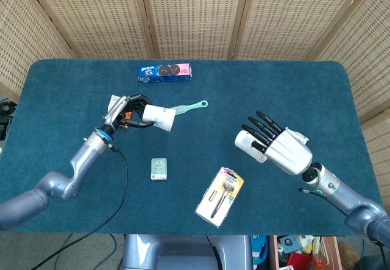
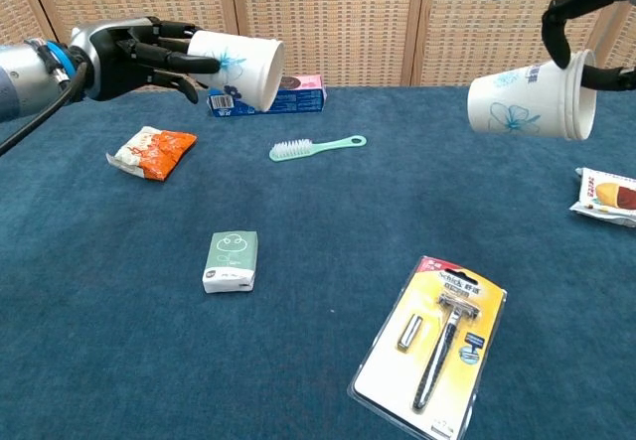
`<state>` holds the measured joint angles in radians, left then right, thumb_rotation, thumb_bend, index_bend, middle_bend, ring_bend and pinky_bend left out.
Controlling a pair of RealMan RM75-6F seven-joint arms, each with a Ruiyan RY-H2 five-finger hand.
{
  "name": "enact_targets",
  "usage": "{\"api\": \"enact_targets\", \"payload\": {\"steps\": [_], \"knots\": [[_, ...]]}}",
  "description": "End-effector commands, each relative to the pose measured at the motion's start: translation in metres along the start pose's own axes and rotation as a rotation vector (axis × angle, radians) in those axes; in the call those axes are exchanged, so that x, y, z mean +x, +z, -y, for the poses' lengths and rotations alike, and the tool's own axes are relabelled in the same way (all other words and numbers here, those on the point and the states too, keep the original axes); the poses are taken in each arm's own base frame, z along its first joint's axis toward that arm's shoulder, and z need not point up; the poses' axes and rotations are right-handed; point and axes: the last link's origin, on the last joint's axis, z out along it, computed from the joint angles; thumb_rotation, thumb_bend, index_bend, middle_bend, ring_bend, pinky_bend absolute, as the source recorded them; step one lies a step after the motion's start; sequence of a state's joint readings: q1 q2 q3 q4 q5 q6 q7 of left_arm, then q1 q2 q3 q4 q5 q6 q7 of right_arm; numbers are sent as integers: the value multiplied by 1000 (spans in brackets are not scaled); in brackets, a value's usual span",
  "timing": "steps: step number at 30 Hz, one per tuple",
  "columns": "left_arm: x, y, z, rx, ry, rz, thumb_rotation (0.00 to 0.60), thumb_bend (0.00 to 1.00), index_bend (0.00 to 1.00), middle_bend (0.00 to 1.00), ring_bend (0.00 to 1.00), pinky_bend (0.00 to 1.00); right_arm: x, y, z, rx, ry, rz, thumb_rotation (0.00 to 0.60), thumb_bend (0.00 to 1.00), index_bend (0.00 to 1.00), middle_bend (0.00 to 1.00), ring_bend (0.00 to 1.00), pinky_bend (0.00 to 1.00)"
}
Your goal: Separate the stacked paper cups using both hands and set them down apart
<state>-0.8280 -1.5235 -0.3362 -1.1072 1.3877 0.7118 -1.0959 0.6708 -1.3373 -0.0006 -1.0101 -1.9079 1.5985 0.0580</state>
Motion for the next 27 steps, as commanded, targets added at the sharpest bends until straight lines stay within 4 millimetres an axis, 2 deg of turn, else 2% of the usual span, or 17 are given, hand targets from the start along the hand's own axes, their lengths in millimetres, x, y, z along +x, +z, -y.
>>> {"api": "enact_targets", "payload": {"steps": [1,5,9,13,21,22,23,24,25,26,27], "knots": [[58,-23,7,-15,601,-38,600,124,548,555,491,517,-6,-9,-20,43,-107,195,600,601,687,293,149,124],[71,-34,10,-3,793,-49,600,123,548,555,491,517,-9,-12,-24,55,-145,349,600,601,687,298,161,123],[76,-47,20,24,928,-49,600,123,548,555,491,517,-10,-11,-23,74,-214,515,600,601,687,290,161,124],[71,-54,38,67,982,-31,600,123,548,556,491,517,-13,-8,-16,82,-246,614,600,601,687,289,161,124],[58,-50,51,77,1021,-26,600,123,548,554,489,517,-20,-2,-9,92,-280,671,600,601,676,293,162,132],[56,-49,53,80,1022,-22,600,123,548,533,461,505,-20,-2,-8,90,-283,673,600,601,620,283,162,132],[56,-49,54,82,1021,-19,600,124,546,492,417,478,-21,-1,-8,88,-284,674,600,581,498,245,161,132],[55,-49,55,86,1017,-12,600,124,493,380,305,402,-21,-2,-8,85,-284,677,600,557,390,202,155,132],[53,-50,56,94,1009,4,600,124,380,226,166,289,-21,-1,-9,74,-281,678,600,500,227,125,134,129],[52,-50,57,103,1000,21,600,123,271,133,90,206,-20,0,-9,58,-276,672,600,423,135,75,111,121],[50,-51,57,115,988,39,600,122,121,39,17,103,-19,3,-9,35,-270,655,600,286,51,24,68,104]]}}
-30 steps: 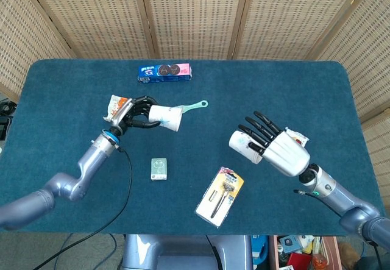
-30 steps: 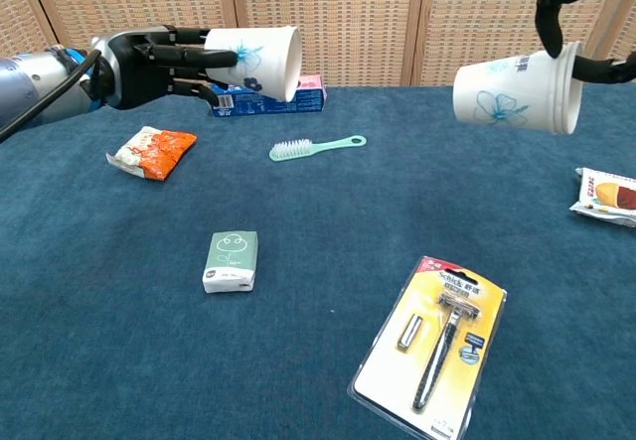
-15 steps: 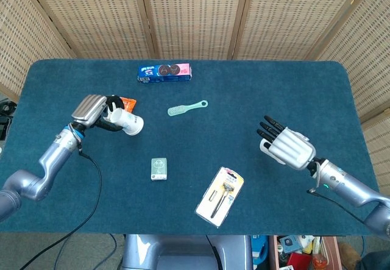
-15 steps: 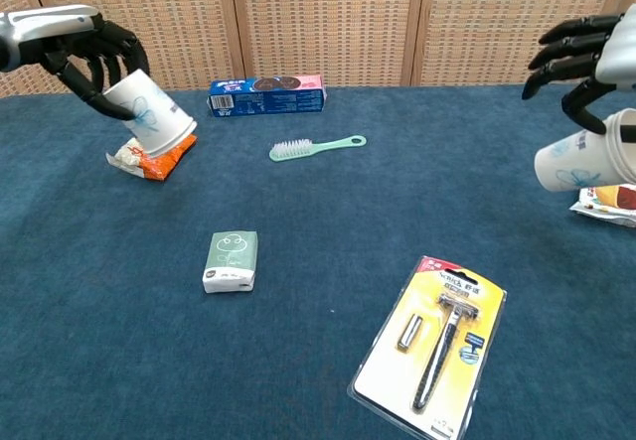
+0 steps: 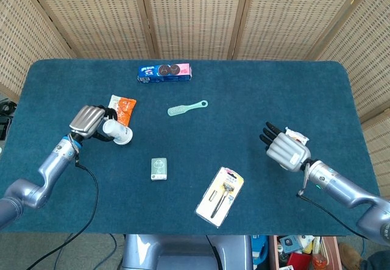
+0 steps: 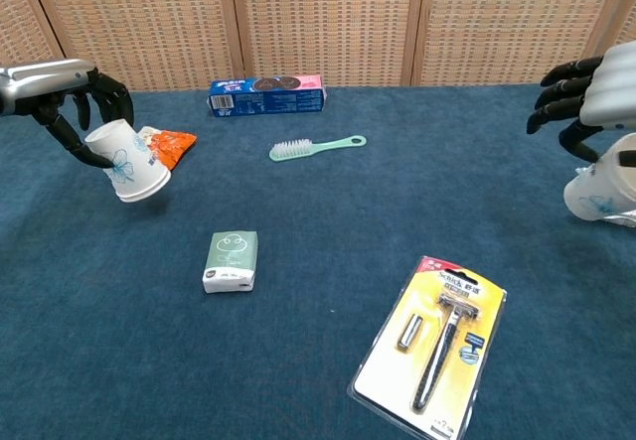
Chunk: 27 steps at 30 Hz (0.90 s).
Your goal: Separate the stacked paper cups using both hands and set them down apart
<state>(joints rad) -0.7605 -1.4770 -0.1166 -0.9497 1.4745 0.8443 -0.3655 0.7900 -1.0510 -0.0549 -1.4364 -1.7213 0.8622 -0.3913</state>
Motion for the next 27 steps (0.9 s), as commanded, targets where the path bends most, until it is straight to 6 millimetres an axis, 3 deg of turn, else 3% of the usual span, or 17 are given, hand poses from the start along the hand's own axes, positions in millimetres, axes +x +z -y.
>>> {"api": "enact_targets", "payload": {"steps": [1,3,4,10,15,19,23,27], "knots": [[-2,-1,-4,-3,-46,58,600,121,28,1,0,36,7,3,-2,-62,42,-34,600,144,13,4,30,80],[4,-4,-6,-6,-62,64,600,120,0,0,0,1,12,3,-3,-102,70,-56,600,12,0,0,2,45],[7,-6,-6,-6,-67,63,600,119,0,0,0,0,14,2,-4,-117,80,-69,600,0,0,0,0,31],[31,-25,-2,6,-116,-24,600,119,0,0,0,0,29,-14,-10,-232,202,-175,600,0,0,0,0,17],[43,-60,9,59,-129,-102,600,119,0,0,0,0,27,-48,-13,-365,369,-250,600,0,0,0,0,0],[45,-95,18,130,-141,-167,600,119,0,0,0,0,9,-79,-5,-465,507,-279,600,0,0,0,0,0],[36,-150,23,247,-120,-233,600,119,0,0,0,0,-23,-118,16,-601,674,-272,600,0,0,0,0,0],[29,-173,18,295,-56,-231,600,119,0,0,0,0,-39,-133,33,-673,763,-266,600,0,0,0,0,0]]}}
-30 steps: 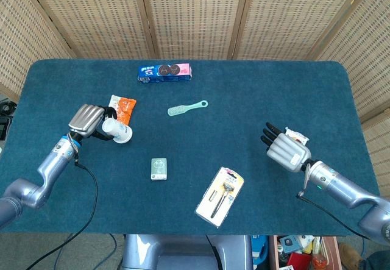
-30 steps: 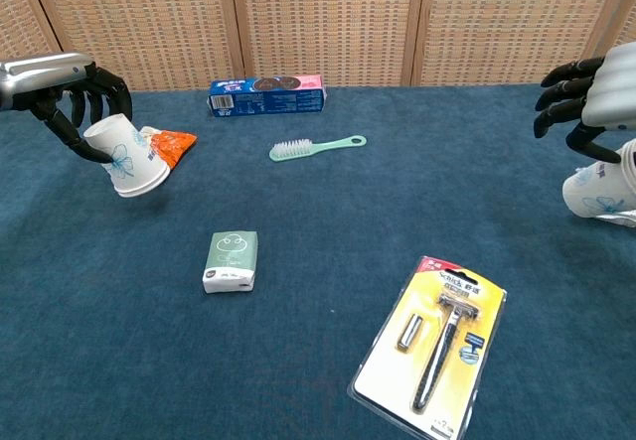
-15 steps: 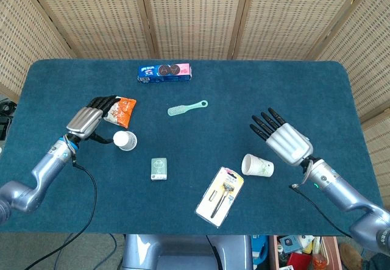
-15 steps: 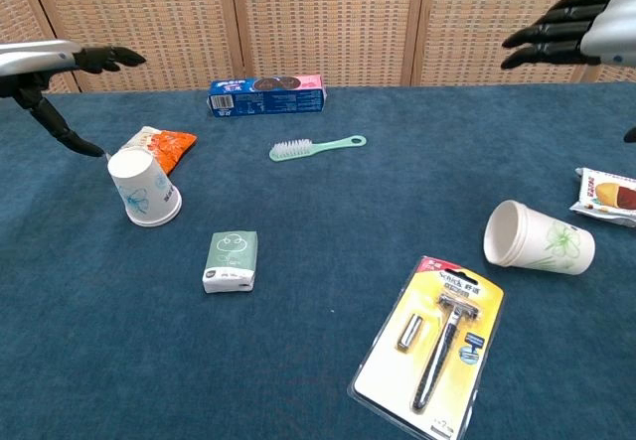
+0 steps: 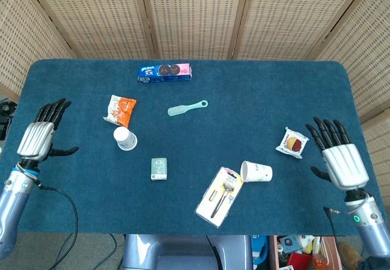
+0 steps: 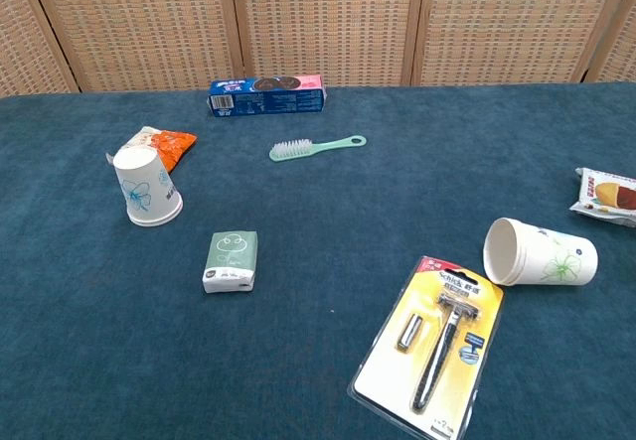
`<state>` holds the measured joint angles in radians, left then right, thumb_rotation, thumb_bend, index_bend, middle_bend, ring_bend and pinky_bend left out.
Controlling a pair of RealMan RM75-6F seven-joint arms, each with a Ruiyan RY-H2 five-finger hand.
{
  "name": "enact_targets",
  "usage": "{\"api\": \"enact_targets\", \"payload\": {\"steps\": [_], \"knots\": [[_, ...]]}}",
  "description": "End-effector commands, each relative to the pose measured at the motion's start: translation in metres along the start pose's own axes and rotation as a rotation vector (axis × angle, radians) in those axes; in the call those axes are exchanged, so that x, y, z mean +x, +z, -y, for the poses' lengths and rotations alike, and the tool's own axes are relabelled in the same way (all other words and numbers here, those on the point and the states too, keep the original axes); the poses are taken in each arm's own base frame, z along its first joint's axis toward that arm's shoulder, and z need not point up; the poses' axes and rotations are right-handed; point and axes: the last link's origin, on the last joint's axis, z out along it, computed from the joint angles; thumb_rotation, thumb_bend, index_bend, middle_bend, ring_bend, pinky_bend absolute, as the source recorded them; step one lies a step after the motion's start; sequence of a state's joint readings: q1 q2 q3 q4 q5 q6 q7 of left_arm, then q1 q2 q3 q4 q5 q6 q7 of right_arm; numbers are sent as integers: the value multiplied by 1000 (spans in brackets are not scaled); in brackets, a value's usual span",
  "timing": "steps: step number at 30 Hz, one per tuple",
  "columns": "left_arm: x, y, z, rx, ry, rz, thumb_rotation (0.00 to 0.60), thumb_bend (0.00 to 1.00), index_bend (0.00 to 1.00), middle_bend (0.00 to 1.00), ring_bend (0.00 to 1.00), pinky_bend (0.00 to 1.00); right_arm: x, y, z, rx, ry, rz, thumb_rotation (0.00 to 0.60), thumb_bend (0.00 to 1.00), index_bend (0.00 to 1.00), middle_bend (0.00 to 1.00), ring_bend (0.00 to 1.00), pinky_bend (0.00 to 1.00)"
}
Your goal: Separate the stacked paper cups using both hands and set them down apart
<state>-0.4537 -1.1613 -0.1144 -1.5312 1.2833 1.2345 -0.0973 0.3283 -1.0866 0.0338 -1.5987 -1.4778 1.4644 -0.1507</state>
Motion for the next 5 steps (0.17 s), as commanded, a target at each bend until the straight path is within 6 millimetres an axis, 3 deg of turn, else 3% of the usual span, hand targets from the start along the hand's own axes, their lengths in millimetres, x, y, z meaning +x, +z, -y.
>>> {"api": "enact_targets", "payload": {"steps": [1,5], "knots": [[0,-40,9,88,75,-11,600,119,0,0,0,0,-16,-25,-7,-88,85,12,600,0,0,0,0,0],[-2,-51,6,93,94,-8,600,118,0,0,0,0,-23,-35,-10,-117,102,18,600,0,0,0,0,0]]}}
